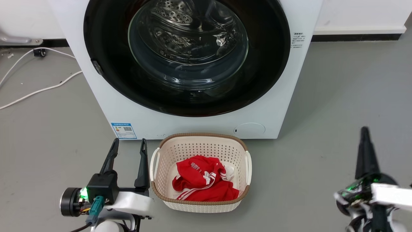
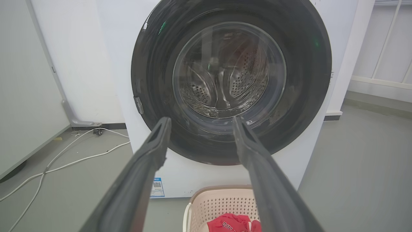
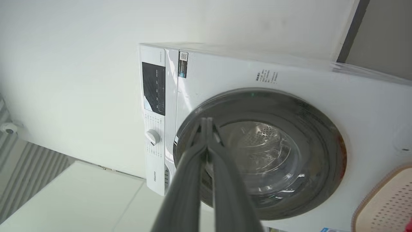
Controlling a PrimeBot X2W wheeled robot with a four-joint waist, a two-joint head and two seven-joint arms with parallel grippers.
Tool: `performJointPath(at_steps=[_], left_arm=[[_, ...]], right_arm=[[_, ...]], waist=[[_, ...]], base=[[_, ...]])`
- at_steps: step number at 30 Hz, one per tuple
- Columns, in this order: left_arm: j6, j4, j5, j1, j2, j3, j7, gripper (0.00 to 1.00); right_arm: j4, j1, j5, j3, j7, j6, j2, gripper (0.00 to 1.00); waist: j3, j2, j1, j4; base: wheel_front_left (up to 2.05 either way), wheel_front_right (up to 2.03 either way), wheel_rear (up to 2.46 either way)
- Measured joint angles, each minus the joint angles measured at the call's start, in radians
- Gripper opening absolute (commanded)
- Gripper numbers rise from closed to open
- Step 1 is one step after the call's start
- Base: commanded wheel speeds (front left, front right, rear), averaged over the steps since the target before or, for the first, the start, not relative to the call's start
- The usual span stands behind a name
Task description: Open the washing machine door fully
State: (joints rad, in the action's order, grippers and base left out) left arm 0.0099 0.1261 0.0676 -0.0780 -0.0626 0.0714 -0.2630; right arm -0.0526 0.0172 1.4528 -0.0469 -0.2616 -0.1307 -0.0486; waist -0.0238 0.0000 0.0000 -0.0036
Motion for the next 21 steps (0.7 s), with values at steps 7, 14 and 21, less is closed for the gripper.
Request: performJointPath(at_steps=[7, 14, 21], left_arm=[[-0.007, -0.026, -0.003, -0.017, 0.001, -0.011, 0.000, 1.00], [-0.020, -0.050, -0.010, -0.062, -0.006, -0.025, 0.000, 1.00], [-0.038, -0.061, -0.011, -0.121, -0.007, -0.032, 0.000, 1.00]], right_arm=[[0.055, 0.186, 0.178, 0.070, -0.001, 0.000, -0.002, 0.00], [0.222, 0.480, 0.239, 0.076, 0.084, 0.000, -0.103, 0.00], [0.467, 0.821, 0.199, -0.024, 0.206, 0.000, -0.231, 0.00]], waist=[[-0.038, 0.0000, 0.0000, -0.005], [-0.108, 0.0000, 0.0000, -0.002], [-0.197, 0.0000, 0.0001, 0.007]], base=[[0.00, 0.00, 0.00], [0.00, 0.00, 0.00], [0.00, 0.00, 0.00]])
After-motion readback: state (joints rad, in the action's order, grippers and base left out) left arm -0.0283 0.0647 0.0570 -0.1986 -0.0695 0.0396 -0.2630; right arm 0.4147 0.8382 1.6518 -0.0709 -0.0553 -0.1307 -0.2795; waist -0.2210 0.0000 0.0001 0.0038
